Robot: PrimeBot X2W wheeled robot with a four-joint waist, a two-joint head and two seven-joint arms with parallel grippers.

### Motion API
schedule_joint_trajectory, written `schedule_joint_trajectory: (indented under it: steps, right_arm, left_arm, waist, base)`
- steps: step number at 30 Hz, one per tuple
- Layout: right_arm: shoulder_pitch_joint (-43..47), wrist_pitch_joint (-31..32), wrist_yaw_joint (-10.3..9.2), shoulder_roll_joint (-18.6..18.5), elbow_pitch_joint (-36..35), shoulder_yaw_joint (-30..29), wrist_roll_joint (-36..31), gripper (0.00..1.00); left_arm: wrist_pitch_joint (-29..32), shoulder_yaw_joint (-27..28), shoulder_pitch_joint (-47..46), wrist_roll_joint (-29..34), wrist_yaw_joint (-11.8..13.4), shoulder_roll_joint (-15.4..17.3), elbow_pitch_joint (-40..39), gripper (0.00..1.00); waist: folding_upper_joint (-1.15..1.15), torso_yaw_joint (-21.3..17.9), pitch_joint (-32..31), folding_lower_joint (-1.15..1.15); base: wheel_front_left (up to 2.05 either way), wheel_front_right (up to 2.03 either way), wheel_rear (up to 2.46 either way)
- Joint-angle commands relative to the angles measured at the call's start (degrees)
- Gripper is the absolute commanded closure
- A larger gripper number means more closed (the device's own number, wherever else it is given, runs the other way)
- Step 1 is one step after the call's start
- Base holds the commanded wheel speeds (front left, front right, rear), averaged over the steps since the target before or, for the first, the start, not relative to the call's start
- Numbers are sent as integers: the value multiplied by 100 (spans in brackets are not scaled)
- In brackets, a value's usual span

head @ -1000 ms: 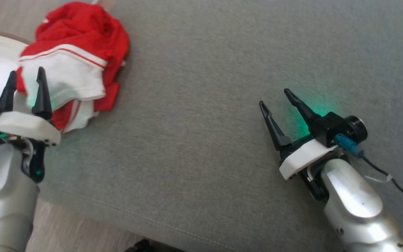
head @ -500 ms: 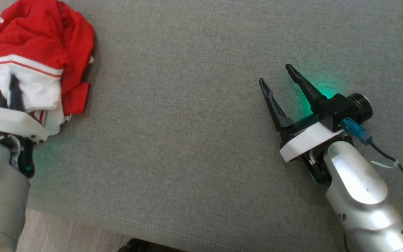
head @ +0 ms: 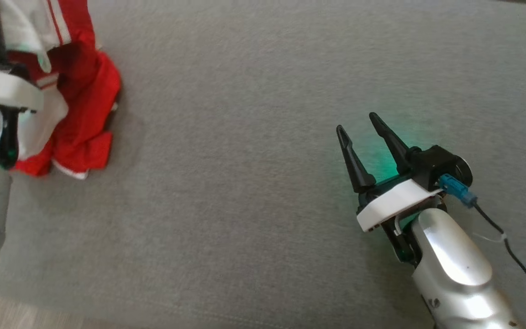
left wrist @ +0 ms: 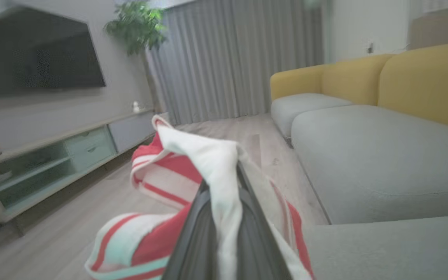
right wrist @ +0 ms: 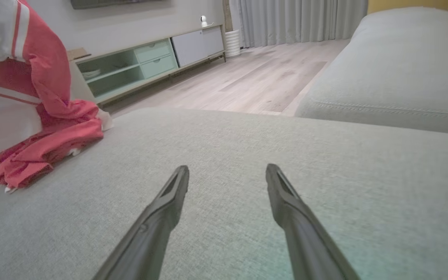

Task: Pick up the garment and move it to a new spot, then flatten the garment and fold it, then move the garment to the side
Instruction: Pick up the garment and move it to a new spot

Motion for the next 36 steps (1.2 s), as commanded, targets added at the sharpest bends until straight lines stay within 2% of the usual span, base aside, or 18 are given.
schedule_joint_trajectory:
  steps: [1,7,14,18,19,21,22,23,28,36]
  right_arm:
    - [89,-13,-4,145,-186,20,64,0]
    - [248,-13,-4,247,-248,12,185,0]
    - [279,-13,-4,280,-380,82,360,0]
    - [286,-13,-4,282,-464,137,510,0]
    - [286,-13,-4,282,-464,137,510,0]
    - [307,-13,-4,283,-483,156,563,0]
    - [316,-13,-4,283,-490,142,577,0]
    - [330,-13,-4,283,-495,127,596,0]
    - [382,-13,-4,283,-491,51,622,0]
    - [440,-13,-4,284,-429,-165,567,0]
  left_arm:
    - [-44,64,-323,53,-39,310,-370,100]
    - [-22,-482,-449,-185,-95,-97,-966,100]
    - [23,-1204,-357,-738,-100,-807,-1607,100]
    - [-20,-1340,-181,-986,-101,-1232,-1736,99]
    - [-20,-1340,-181,-986,-101,-1232,-1736,99]
    - [-36,-1427,109,-1077,-101,-1492,-1585,60]
    - [-39,-1446,231,-1066,-99,-1552,-1487,3]
    - [-41,-1434,355,-1022,-66,-1592,-1377,0]
    - [-44,-998,1087,-695,56,-1659,-1161,0]
    - [-45,253,2380,11,202,-1568,-1373,0]
  waist:
    - [0,-341,-290,1]
    - [0,-1093,-564,1]
    - [0,-2043,-685,1]
    - [0,-2373,-673,1]
    - [0,-2373,-673,1]
    - [0,-2494,-673,1]
    - [0,-2512,-678,1]
    - [0,-2524,-688,1]
    - [0,-2468,-736,1]
    - [0,-2210,-896,1]
  base:
    - [0,0,0]
    - [0,0,0]
    - [0,0,0]
    - [0,0,0]
    - [0,0,0]
    - [0,0,0]
    - [0,0,0]
    - [0,0,0]
    - [0,0,0]
    - [0,0,0]
